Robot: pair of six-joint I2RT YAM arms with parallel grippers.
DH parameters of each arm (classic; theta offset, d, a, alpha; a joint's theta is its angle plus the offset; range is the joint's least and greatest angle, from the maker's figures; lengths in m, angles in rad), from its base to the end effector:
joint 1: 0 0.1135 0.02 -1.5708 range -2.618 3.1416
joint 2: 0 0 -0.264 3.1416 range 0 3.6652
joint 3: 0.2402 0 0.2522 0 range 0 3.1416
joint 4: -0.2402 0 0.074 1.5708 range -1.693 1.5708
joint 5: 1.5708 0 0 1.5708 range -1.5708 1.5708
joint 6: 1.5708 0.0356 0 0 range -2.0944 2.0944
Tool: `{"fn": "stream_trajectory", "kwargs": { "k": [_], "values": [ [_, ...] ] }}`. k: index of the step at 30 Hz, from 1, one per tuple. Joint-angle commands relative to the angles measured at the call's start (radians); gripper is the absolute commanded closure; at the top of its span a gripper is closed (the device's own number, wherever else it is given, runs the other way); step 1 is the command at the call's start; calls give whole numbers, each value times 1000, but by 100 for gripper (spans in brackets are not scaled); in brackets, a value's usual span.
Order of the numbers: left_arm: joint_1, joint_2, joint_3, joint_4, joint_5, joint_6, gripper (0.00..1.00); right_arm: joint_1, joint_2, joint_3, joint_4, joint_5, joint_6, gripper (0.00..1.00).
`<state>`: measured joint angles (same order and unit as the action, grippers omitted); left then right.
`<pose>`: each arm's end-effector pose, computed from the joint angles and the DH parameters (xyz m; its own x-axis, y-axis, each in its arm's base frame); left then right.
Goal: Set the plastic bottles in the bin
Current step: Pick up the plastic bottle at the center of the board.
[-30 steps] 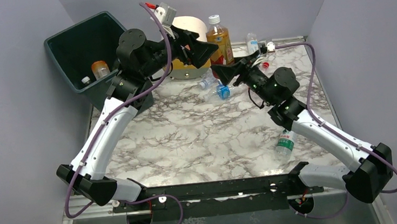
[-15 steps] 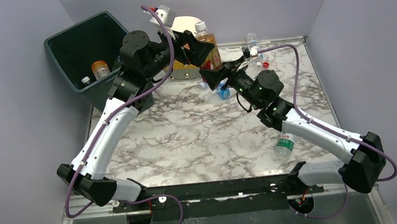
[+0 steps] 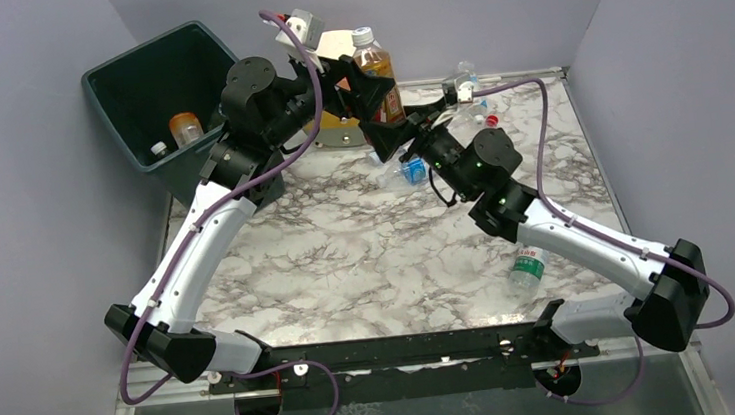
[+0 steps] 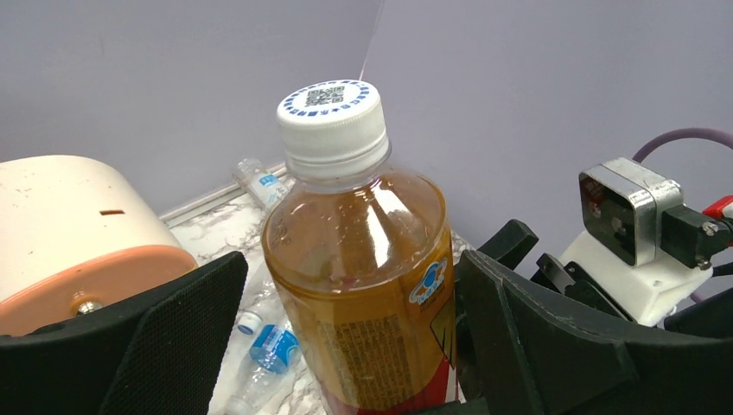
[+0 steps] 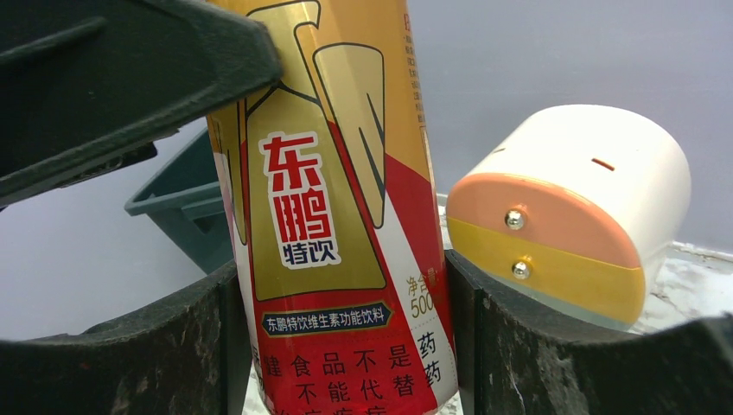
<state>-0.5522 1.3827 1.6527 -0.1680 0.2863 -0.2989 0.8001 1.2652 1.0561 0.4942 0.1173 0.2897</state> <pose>0.2487 -0.1650 0.5070 -0.1358 -0.2481 -0.9592 0.7350 0.6239 -0.2655 0.2103 0.2106 0.4039 0.0066 0.4140 -0.9102 -0.6638 0.6826 0.3057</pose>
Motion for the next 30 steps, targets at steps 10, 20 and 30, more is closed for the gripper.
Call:
{"fn": "stream_trajectory", "kwargs": {
  "k": [10, 20, 30],
  "values": [
    [-8, -28, -22, 11, -27, -7, 4, 75, 39, 74, 37, 89, -72, 54],
    [-9, -6, 19, -49, -18, -2, 36, 78, 31, 66, 30, 100, -71, 54],
    [-9, -7, 53, -107, -79, 35, 49, 79, 22, 57, 6, 104, -60, 22]
  ]
}}
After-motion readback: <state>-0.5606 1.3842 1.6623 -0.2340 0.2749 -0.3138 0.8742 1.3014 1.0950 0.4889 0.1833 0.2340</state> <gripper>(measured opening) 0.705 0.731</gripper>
